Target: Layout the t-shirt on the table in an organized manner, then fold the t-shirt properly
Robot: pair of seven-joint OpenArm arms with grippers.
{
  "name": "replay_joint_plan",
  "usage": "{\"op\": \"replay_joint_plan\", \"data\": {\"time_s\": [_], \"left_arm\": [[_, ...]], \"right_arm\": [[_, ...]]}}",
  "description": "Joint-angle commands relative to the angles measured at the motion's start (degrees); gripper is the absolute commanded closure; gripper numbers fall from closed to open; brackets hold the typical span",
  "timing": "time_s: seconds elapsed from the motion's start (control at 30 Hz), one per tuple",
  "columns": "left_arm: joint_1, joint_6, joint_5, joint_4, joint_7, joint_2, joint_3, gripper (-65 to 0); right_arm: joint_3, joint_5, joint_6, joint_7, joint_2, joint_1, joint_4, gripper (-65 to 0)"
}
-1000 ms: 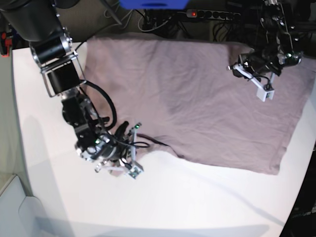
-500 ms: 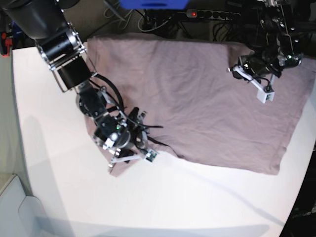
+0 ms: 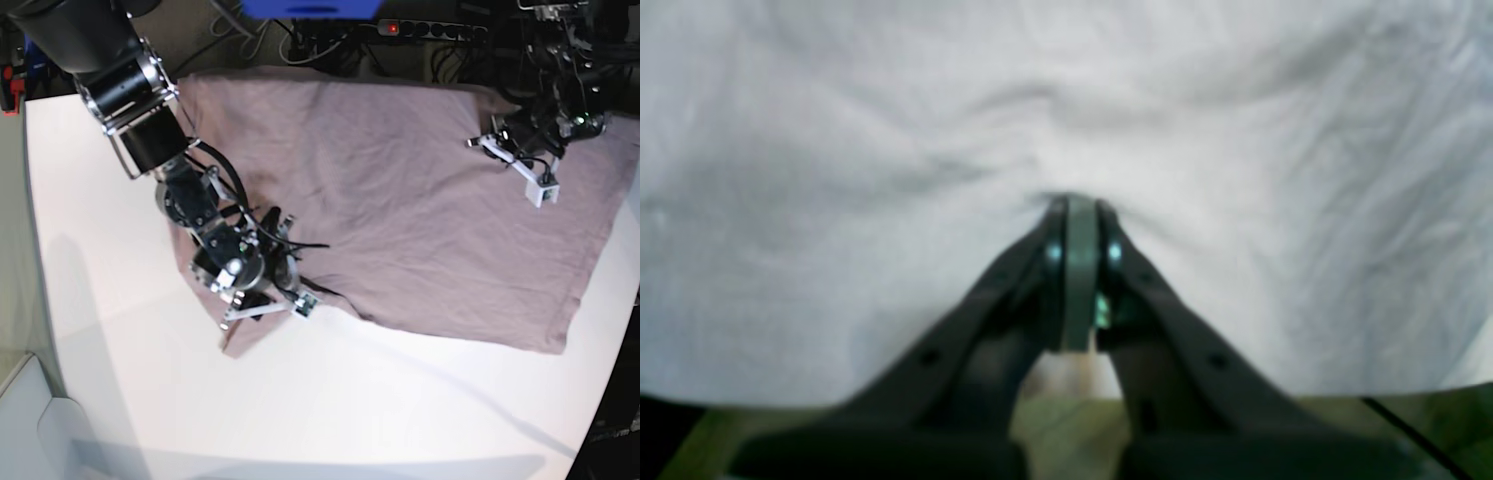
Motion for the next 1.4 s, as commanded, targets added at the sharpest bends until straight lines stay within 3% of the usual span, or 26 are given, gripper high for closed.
{"op": "replay_joint_plan", "data": {"time_s": [0.0,0.23,0.33,0.8,1.1,1.27,1.37], "left_arm": [[-0.17,0.14,0.93,-0.81,-0.54,-0.48,-0.31,0.0],[-0.17,0.14,0.93,-3.71,-0.63,-0.56,-0.23,0.0],[-0.17,0.14,0.93,-3.62,-0.63,-0.56,-0.23,0.0],[0.36,0.14,0.93,-3.62,-0.63,-0.56,-0.23,0.0],[0.53,0.14,0.67,-3.53,-0.63,-0.48,0.04,0.0],[0.53,0.14,0.58,-3.44,-0.63,-0.39,0.13,0.0],[0.53,0.14,0.58,-3.44,-0.63,-0.39,0.21,0.0]], "right_arm": [[0.29,-0.01,-0.09,0.83,-0.04,1.65,0.81,-26.5],[0.29,-0.10,-0.09,0.83,-0.04,1.65,0.73,-7.8],[0.29,-0.10,-0.09,0.83,-0.04,1.65,0.73,-4.0],[-0.06,-0.10,-0.09,1.09,-0.04,5.25,0.73,0.0],[-0.15,-0.10,-0.09,7.07,-0.21,9.47,0.64,0.0],[-0.50,-0.10,-0.09,11.11,-2.06,10.09,0.37,0.0],[-4.10,-0.18,-0.09,14.45,-3.20,11.14,-2.26,0.0]]}}
